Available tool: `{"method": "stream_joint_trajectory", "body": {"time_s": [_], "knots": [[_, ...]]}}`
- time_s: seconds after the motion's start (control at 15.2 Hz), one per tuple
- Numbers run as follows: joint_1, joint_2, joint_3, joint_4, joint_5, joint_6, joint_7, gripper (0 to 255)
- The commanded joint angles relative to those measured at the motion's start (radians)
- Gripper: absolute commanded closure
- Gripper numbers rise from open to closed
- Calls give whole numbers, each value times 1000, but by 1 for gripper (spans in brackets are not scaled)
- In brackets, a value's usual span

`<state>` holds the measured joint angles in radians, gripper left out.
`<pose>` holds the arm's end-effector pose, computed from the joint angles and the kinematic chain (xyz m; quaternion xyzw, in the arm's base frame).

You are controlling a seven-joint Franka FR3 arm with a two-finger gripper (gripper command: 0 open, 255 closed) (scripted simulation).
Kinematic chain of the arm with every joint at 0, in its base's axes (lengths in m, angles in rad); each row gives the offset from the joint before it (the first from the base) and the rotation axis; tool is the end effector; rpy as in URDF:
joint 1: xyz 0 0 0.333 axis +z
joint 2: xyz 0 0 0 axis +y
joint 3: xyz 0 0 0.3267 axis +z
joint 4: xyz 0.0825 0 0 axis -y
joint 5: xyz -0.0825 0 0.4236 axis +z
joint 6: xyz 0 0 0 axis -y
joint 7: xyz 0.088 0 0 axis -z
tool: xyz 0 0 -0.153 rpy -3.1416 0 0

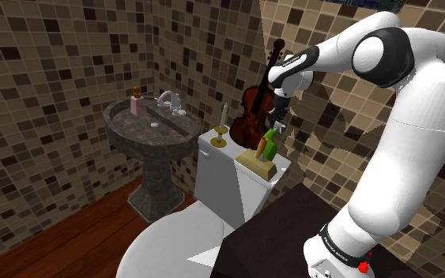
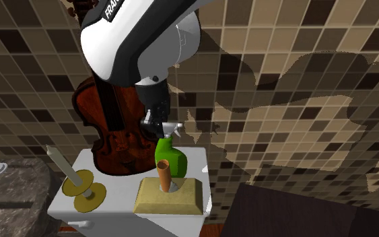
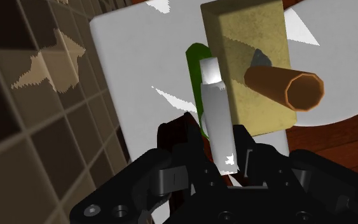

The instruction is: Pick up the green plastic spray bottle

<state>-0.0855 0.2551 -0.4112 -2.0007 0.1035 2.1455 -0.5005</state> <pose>0.5450 -0.2843 0.2748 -0.9987 0.0244 0.0421 0.0131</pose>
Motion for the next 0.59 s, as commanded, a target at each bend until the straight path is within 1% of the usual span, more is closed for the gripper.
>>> {"method": "stream_joint_trajectory", "body": {"time_s": [0.0,0.2,0.53], "knots": [[0,1,0,-1,0,0,0,255],[1,-2,0,-4,-1,1,2,255],[6,-38,-5,22,-20,-58,14,255]]}}
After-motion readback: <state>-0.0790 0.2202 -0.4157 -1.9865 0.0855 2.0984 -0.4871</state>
